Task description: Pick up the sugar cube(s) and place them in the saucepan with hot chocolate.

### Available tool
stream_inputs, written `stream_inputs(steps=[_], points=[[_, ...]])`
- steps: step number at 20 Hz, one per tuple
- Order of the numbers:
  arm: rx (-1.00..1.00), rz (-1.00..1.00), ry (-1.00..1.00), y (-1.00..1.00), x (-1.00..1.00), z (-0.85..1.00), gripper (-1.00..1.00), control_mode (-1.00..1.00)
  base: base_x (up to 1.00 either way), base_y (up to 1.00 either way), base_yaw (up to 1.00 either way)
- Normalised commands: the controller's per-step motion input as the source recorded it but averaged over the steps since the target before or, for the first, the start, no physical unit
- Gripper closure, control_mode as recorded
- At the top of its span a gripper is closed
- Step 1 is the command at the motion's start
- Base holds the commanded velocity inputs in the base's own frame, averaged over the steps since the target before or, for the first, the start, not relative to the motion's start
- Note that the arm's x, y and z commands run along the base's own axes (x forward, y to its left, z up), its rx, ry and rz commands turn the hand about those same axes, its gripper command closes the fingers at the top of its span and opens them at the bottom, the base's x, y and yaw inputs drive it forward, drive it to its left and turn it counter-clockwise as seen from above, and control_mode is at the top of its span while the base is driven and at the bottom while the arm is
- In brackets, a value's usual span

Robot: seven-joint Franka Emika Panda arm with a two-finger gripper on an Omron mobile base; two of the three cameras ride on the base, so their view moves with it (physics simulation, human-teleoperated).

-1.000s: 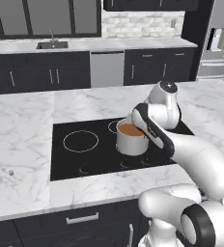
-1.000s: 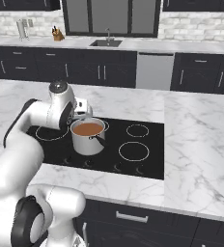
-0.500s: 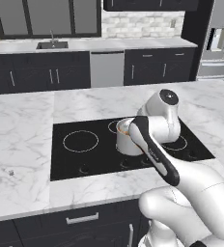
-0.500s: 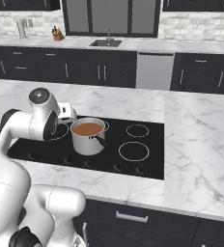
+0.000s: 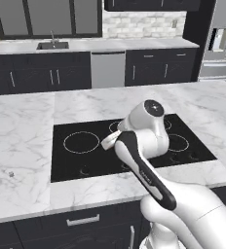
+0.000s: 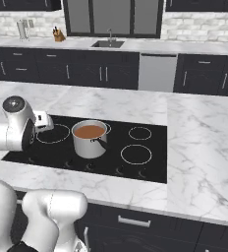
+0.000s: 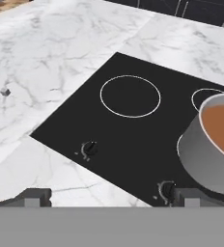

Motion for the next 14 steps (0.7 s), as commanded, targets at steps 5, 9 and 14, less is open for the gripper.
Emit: stream_inputs(steps=[5,9,14], points=[[-0.02,0.07,0.15,1.00,-0.07,0.00,-1.00,-1.00,0.00,0.00,0.00],[-0.05,0.04,0.18,1.00,0.00,0.00,-1.00,-1.00,0.00,0.00,0.00],[-0.06,0.03,0.17,1.00,0.00,-0.01,-1.00,-1.00,0.00,0.00,0.00]])
